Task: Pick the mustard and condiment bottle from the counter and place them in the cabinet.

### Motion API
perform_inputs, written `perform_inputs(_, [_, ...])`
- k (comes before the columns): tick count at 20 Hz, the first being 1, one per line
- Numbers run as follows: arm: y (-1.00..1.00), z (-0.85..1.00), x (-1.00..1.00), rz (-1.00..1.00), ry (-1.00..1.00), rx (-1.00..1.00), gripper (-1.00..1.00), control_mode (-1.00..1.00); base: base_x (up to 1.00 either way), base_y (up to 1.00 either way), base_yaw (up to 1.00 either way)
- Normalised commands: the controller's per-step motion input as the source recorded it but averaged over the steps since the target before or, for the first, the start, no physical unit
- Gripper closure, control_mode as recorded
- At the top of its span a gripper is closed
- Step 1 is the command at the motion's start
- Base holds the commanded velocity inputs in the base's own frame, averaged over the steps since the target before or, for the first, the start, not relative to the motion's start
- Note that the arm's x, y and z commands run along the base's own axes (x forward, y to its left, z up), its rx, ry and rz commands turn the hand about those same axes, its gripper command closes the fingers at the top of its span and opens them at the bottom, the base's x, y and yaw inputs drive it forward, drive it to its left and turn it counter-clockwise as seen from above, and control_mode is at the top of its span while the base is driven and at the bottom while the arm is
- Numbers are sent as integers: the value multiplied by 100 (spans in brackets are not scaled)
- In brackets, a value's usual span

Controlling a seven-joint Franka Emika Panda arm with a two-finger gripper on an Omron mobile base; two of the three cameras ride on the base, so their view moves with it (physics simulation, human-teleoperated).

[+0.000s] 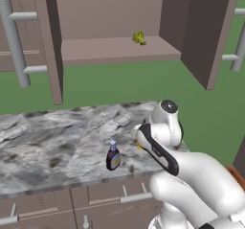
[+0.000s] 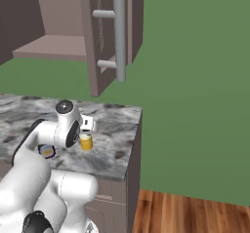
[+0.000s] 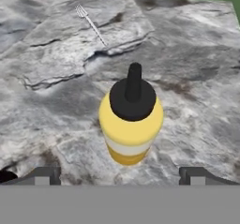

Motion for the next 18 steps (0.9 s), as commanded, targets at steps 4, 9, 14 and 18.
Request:
perform_inputs(4, [5, -29, 12, 0, 0, 0, -100, -100, 0, 0, 0])
perform_inputs(9, [0, -27, 18, 0, 0, 0, -100, -100, 0, 0, 0])
perform_inputs(14, [0, -23, 22, 0, 0, 0, -100, -100, 0, 0, 0])
perform_inputs(18, [0, -20, 23, 0, 0, 0, -100, -100, 0, 0, 0])
